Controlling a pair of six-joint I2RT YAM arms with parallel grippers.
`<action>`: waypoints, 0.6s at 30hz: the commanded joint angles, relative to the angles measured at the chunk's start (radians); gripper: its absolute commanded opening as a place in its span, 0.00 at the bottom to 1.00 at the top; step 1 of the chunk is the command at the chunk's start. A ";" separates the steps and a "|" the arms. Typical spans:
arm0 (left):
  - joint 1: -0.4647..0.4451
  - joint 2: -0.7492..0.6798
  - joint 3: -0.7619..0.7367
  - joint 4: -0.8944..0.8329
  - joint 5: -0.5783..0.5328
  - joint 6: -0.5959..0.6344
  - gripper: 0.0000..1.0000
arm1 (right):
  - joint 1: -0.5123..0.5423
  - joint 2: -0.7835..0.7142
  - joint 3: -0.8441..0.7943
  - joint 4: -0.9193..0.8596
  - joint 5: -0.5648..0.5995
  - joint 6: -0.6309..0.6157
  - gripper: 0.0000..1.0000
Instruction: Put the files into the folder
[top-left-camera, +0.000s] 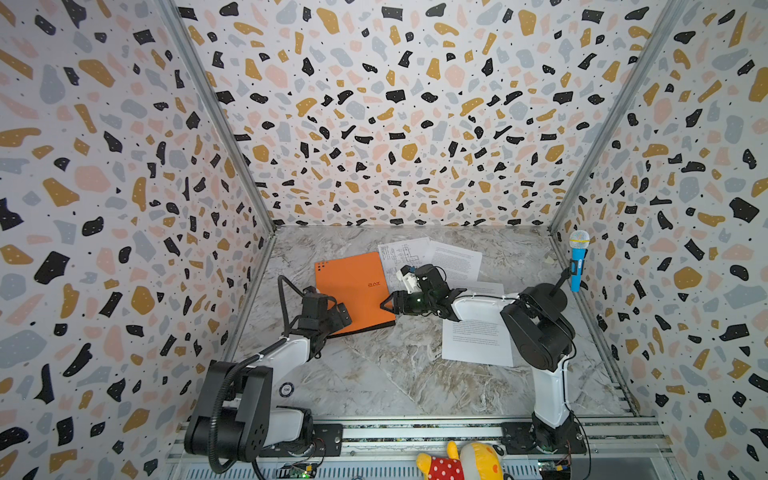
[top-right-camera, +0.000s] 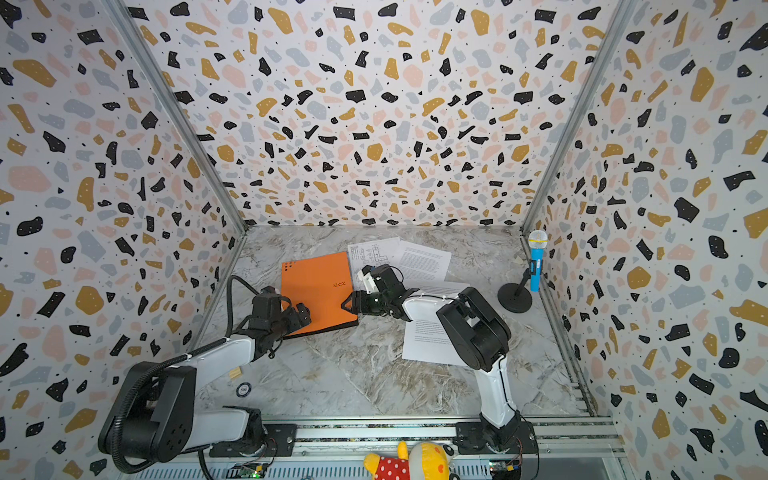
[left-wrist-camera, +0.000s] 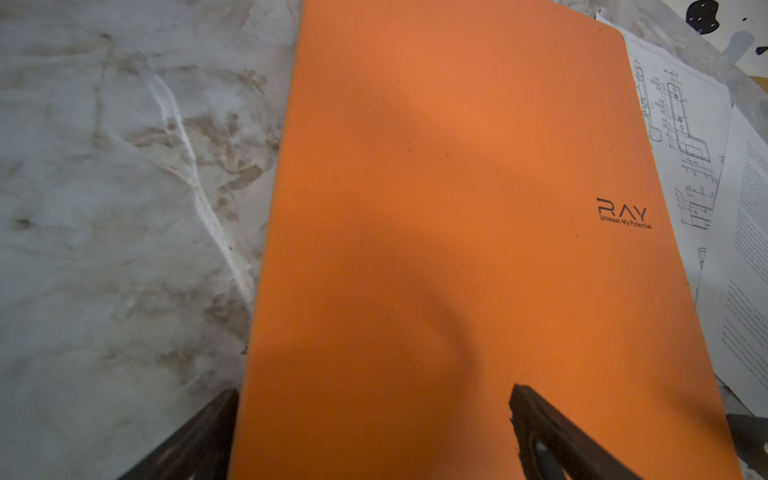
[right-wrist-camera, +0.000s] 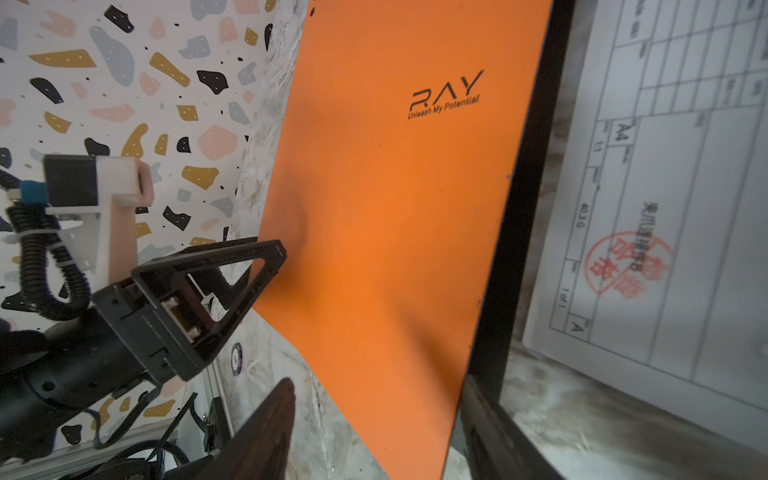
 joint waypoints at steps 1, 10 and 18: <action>-0.005 -0.033 -0.018 0.045 0.049 -0.007 0.99 | 0.017 -0.062 -0.010 0.038 -0.033 0.034 0.61; -0.005 -0.082 -0.062 0.076 0.072 -0.028 1.00 | 0.014 -0.048 -0.086 0.151 -0.072 0.157 0.52; -0.005 -0.120 -0.103 0.111 0.095 -0.052 1.00 | 0.011 -0.048 -0.140 0.231 -0.091 0.228 0.48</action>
